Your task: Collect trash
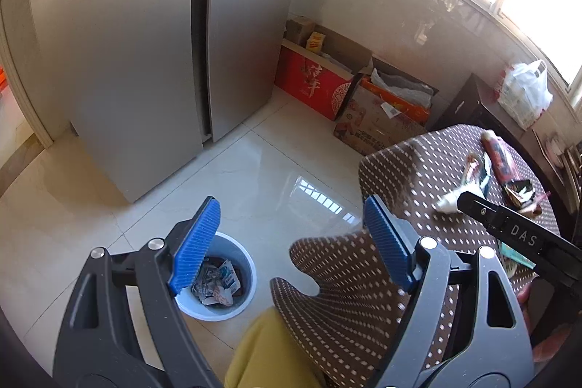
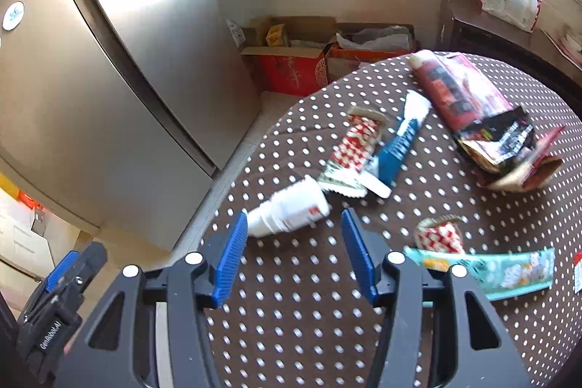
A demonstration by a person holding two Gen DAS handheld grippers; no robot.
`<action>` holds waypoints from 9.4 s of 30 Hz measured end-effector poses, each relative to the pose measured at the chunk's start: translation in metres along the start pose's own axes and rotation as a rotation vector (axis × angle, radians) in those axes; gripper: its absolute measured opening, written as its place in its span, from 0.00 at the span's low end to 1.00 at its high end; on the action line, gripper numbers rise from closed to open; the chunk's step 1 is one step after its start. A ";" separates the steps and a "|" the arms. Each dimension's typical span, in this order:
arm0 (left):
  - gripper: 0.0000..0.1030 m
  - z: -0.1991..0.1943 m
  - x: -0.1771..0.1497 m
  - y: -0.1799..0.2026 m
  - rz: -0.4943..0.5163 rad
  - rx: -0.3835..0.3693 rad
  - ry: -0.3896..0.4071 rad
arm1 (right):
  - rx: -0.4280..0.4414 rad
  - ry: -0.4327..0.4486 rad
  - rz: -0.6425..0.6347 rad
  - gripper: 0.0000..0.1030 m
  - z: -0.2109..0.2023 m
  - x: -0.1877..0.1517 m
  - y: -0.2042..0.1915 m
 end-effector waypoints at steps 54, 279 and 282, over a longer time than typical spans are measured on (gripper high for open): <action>0.80 -0.025 -0.101 0.296 0.540 -0.297 -0.121 | -0.163 0.307 0.397 0.38 -0.176 -0.112 0.278; 0.60 -0.027 -0.092 0.096 0.147 -0.059 -0.031 | -0.086 0.089 -0.215 0.80 -0.075 -0.079 0.091; 0.60 -0.027 -0.099 0.113 0.168 -0.071 -0.047 | -0.088 0.076 -0.195 0.80 -0.074 -0.078 0.112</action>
Point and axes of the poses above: each gripper's, at about its wrist camera, not at the fingertips, and z roughly the way its jaws point, y to its right, x to its top, the point moved 6 cm from there along z, roughly the way its jaws point, and after that the axes turned 10 degrees about -y, right-handed, at the moved point
